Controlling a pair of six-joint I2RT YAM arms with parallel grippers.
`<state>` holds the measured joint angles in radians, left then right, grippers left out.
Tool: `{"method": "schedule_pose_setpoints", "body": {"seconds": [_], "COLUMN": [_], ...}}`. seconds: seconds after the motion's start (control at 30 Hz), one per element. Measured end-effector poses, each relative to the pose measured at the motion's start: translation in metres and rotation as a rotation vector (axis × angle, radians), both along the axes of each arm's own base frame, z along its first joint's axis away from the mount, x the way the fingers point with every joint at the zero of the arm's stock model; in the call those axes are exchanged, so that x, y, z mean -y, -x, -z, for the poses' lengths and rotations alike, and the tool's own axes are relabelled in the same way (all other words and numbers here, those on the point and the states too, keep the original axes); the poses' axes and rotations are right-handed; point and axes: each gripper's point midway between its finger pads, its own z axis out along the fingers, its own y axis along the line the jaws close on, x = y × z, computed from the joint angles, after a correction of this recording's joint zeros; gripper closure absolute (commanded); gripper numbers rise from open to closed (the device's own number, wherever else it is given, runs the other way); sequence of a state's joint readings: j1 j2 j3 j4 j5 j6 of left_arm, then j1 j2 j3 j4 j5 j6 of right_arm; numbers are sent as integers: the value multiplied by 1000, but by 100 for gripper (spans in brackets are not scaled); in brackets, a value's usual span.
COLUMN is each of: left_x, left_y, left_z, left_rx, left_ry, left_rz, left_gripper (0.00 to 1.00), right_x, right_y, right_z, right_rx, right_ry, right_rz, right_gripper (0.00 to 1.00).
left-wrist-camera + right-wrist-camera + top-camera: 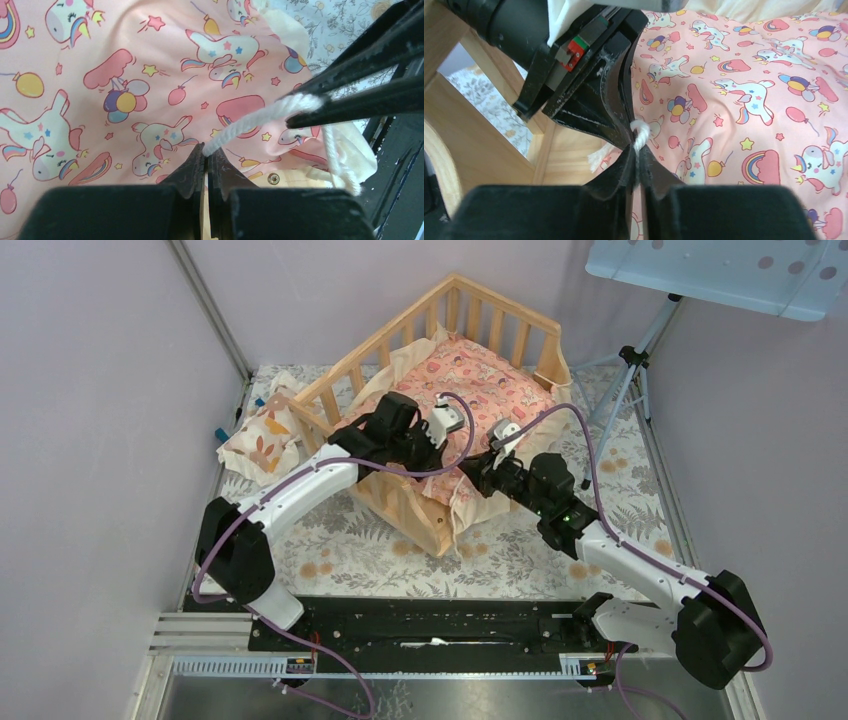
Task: Set up the pet bed
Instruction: Cross the ropes on the bed frame.
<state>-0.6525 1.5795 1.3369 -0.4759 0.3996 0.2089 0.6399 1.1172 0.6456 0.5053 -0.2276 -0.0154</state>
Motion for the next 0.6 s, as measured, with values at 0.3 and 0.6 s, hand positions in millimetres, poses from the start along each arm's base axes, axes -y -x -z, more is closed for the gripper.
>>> {"method": "schedule_pose_setpoints", "body": {"seconds": [0.3,0.6], "left_x": [-23,-31], "left_y": [9,15], "left_z": [-17,-65], "left_rx": [-11,47], "left_ry": [-68,-27], "left_rz": [-64,-80], "left_gripper": [100,100], "right_x": [3,-7], "right_y": [3,17], "right_z": [6,3], "right_rx": [34,134], "right_ry": [53,110], "right_rz": [-18,-155], "right_gripper": [43,41]}}
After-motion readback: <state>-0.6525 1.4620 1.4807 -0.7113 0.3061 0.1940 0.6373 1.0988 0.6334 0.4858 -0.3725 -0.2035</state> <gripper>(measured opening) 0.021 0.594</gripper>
